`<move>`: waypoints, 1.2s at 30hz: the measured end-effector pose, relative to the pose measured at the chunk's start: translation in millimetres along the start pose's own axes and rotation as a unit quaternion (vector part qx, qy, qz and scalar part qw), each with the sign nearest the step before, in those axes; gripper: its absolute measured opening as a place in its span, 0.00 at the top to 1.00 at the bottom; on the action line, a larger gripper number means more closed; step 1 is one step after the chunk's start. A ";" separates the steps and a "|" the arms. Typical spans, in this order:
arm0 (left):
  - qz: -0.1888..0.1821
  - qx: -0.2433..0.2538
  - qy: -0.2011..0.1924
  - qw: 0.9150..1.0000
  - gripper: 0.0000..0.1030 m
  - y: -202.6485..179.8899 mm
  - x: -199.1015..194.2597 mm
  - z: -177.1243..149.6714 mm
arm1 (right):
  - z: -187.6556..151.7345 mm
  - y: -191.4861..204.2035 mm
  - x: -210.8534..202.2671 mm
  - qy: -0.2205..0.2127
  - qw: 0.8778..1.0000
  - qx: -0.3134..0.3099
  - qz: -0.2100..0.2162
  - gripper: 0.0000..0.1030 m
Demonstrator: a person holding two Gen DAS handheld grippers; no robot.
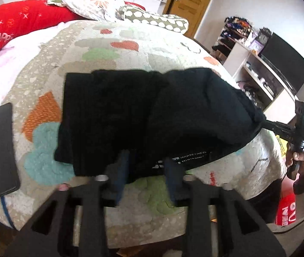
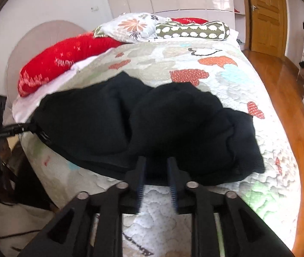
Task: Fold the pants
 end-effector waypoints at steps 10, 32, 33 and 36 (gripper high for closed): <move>0.052 -0.032 -0.058 0.996 0.30 25.7 -26.4 24.4 | 27.3 7.2 0.1 -0.035 0.999 0.017 -0.024 0.37; 0.076 -0.041 -0.020 0.996 0.30 38.2 38.2 48.2 | 69.1 -60.3 81.9 -0.002 0.993 0.102 -0.063 0.90; 0.076 -0.040 -0.020 0.996 0.30 37.7 37.9 49.1 | 68.6 -57.5 67.1 -0.016 0.993 0.095 -0.070 0.90; 0.072 -0.038 -0.024 0.996 0.30 37.0 33.3 50.3 | 60.4 -63.0 23.1 -0.051 0.989 0.105 -0.092 0.90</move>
Point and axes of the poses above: each gripper's, at about its wrist camera, not at the fingertips, and x roughly the way its jaws point, y to its left, z to its top, the point moved 3 cm from there along x, roughly the way its jaws point, and after that the axes turned 6 degrees about -z, right-handed, at the moved point
